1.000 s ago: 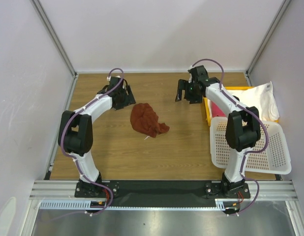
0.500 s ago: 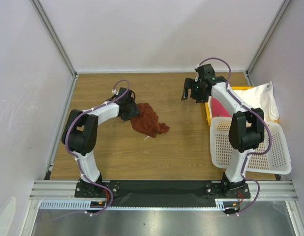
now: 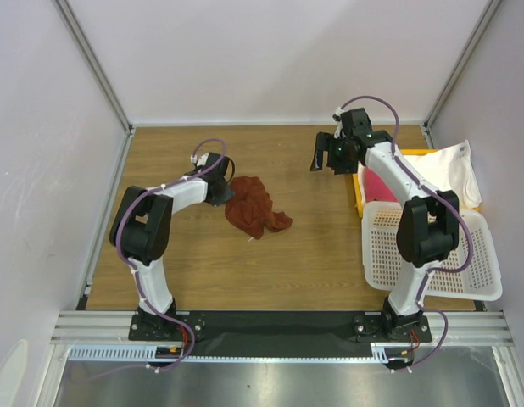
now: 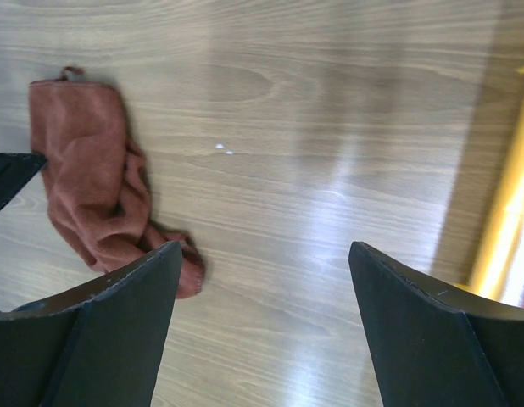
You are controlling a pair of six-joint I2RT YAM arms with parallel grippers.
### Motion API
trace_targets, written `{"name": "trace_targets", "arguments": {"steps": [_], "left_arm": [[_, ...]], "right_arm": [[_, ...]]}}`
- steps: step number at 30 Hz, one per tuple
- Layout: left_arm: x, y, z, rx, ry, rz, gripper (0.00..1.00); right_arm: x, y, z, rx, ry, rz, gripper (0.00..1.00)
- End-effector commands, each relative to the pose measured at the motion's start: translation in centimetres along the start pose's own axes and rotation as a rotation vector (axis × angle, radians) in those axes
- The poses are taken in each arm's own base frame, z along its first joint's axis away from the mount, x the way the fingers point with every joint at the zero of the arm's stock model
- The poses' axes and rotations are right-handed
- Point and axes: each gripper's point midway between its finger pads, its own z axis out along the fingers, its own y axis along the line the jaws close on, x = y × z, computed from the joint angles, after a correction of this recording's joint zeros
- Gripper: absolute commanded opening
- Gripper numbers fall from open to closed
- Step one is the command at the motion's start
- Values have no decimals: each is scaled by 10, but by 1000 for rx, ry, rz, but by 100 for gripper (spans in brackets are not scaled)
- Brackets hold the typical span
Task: Fold and stack the towels
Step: Move the towel to the center of the board
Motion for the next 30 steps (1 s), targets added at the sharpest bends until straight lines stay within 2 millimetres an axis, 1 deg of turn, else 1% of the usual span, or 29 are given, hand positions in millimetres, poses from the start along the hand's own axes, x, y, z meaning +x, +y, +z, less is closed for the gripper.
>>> {"name": "trace_targets", "arguments": {"steps": [1,4,5,7,8,10,11,14,15,16,18,20,21,22,24,25,28,30], "left_arm": [[-12,10,-13,-32,-68,67,0],[-19,17,-23,-50,-100,101,0],[-25,19,-31,-56,-126,104,0],[-30,23,-40,-67,-145,124,0],[-36,25,-49,-74,-174,124,0],[-39,31,-57,-93,-186,139,0],[-43,33,-63,-100,-204,135,0],[-40,36,-69,-107,-189,140,0],[-37,39,-70,-115,-176,134,0],[-34,41,-70,-123,-167,129,0],[-24,49,-69,-148,-135,114,1],[-15,54,-67,-156,-110,109,0],[-11,55,-66,-150,-98,102,0],[-7,55,-64,-143,-87,102,0],[0,56,-61,-134,-69,104,0],[2,56,-60,-129,-58,104,0],[7,58,-59,-129,-42,105,0],[12,59,-58,-127,-31,104,0]], "right_arm": [[-15,37,-9,-88,-69,-50,86],[-4,55,1,-106,-42,-86,86],[1,56,8,-102,-21,-86,86],[10,63,17,-100,1,-90,85],[13,62,23,-96,13,-84,85],[19,69,31,-98,25,-76,84],[23,69,38,-93,37,-72,83],[29,80,48,-99,46,-67,82],[33,81,55,-97,58,-63,81],[38,86,60,-97,69,-67,81],[44,91,69,-92,84,-60,80],[49,98,74,-89,99,-68,78],[48,101,75,-87,105,-71,78],[52,101,82,-82,118,-71,78],[56,105,86,-85,130,-76,77],[60,105,91,-86,142,-76,77],[69,113,97,-114,168,-77,76],[80,117,103,-131,203,-86,75]]}}
